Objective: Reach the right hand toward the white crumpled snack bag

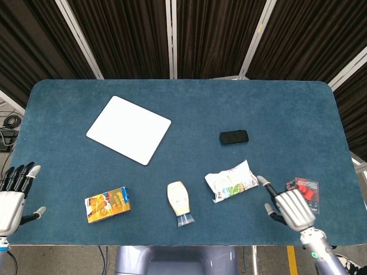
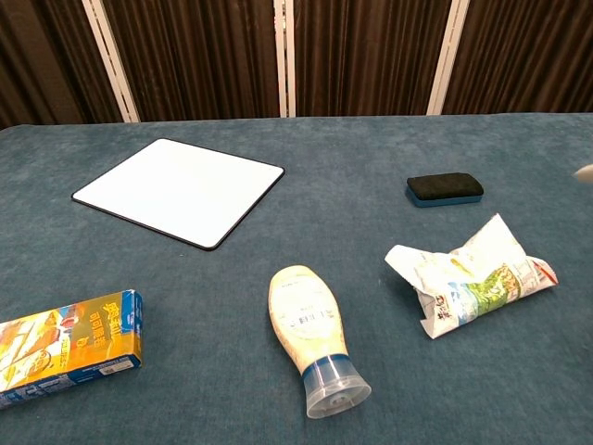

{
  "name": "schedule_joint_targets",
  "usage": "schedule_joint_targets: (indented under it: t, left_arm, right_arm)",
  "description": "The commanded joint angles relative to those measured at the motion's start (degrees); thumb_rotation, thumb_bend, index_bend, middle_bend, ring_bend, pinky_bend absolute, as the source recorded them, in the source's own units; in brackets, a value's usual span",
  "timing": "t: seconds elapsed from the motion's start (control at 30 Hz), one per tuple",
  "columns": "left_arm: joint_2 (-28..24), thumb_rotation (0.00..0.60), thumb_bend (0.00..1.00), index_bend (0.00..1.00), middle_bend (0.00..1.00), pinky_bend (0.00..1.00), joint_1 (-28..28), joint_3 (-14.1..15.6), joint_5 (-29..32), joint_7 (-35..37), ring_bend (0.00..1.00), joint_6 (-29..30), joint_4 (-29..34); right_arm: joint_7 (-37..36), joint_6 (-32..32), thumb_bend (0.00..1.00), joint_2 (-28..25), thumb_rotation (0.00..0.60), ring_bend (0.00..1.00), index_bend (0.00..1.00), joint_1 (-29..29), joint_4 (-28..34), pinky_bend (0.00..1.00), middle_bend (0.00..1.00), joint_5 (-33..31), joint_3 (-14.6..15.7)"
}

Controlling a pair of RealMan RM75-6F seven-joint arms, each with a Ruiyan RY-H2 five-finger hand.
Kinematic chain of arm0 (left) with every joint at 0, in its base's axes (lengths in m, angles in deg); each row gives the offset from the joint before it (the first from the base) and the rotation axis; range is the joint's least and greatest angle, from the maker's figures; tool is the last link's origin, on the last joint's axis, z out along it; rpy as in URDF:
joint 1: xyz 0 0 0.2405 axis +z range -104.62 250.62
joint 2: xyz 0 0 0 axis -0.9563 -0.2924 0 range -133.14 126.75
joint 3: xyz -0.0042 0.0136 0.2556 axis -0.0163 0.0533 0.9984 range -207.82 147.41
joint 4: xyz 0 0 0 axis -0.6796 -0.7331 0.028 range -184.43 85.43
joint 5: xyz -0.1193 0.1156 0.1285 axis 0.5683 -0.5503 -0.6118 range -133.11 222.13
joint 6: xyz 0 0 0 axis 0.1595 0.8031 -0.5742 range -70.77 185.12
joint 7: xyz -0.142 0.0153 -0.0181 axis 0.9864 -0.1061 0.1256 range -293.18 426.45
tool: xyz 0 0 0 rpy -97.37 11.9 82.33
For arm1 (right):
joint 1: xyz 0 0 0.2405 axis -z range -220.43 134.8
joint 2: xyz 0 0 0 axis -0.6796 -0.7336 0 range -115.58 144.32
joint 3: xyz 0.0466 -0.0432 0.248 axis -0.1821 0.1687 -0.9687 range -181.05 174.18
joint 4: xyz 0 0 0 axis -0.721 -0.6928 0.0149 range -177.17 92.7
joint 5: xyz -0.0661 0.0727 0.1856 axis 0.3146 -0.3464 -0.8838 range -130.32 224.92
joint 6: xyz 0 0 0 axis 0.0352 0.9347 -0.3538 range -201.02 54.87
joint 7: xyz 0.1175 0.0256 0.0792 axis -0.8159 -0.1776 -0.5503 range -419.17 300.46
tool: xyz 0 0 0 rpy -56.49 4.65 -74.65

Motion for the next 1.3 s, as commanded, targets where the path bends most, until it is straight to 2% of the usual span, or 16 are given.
schedule_joint_targets:
  t: [0.03,0.27,0.33,0.53,1.3]
  left_arm:
    - [-0.1,0.6,0.12,0.0,0.0,0.0,0.0,0.0,0.0,0.2,0.0,0.0,0.0]
    - [-0.2,0.6,0.12,0.0,0.0,0.0,-0.1,0.0,0.0,0.8,0.0,-0.2,-0.2]
    - [-0.2,0.6,0.12,0.0,0.0,0.0,-0.1,0.1,-0.1,0.7,0.0,-0.4,-0.1]
    - [-0.2,0.6,0.12,0.0,0.0,0.0,-0.2,0.1,-0.2,0.8,0.0,-0.4,-0.1]
    - [-0.3,0.6,0.12,0.0,0.0,0.0,-0.1,0.1,-0.2,0.9,0.0,-0.3,-0.1]
  right_arm:
    - [5.3,-7.7,0.6,1.5,0.6,1.0,0.0,-3.3,4.6,0.95,1.0,-5.5,-1.0]
    - [9.5,-13.7,0.7,4.0,0.6,1.0,0.0,-5.6,6.1,0.97,1.0,-11.6,-2.0]
    - [10.8,-16.2,0.72,6.3,0.6,1.0,0.0,-6.7,5.2,0.97,1.0,-14.6,-2.7]
    - [12.9,-18.2,0.74,9.1,0.6,1.0,0.0,-7.8,3.2,0.97,1.0,-19.2,-3.3]
    - [14.3,-19.7,0.74,10.7,0.6,1.0,0.0,-9.3,1.4,0.97,1.0,-24.1,-2.1]
